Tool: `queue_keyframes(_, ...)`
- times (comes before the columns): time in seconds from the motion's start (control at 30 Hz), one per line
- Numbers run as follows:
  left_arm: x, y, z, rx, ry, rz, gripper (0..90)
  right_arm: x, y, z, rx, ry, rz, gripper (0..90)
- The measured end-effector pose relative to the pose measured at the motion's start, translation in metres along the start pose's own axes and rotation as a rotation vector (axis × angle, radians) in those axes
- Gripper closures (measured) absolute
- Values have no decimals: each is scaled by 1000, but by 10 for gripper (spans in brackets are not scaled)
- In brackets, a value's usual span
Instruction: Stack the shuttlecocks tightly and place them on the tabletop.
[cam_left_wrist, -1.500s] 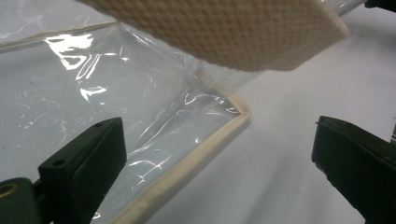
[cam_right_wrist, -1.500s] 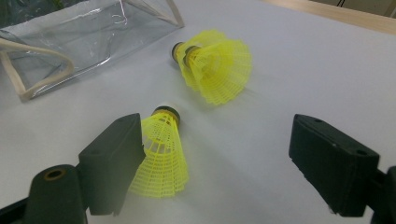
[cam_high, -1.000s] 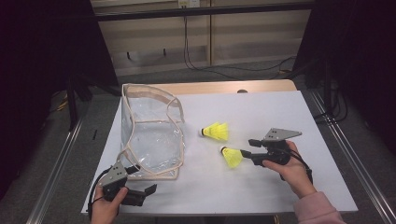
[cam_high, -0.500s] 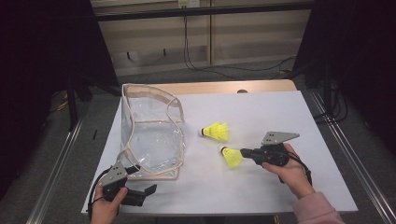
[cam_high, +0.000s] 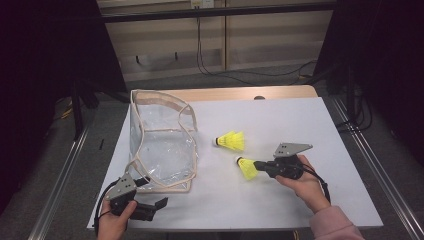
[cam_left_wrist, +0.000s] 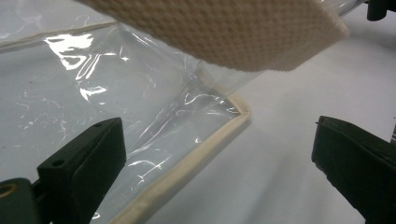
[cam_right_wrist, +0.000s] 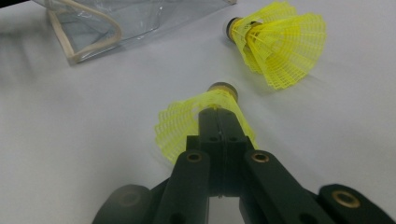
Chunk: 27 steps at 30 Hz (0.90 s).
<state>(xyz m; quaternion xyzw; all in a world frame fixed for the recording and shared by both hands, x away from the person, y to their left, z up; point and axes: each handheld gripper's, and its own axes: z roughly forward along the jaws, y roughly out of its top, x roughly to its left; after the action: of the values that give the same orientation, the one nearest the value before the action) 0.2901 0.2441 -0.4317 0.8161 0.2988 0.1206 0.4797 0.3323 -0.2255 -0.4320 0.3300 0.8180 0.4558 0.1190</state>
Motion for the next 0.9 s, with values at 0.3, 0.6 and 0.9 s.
queue_keyframes(0.3, 0, 0, 0, 0, 1, 1, 28, 0, 1, 5, -3, -27, 3, 900)
queue_keyframes(0.6, 0, 0, 0, 0, 1, 2, 28, -10, 4, 6, -25, -75, 17, 900)
queue_keyframes(0.9, 0, 0, 0, 0, 1, 2, 28, -11, 2, 8, -15, -77, 23, 900)
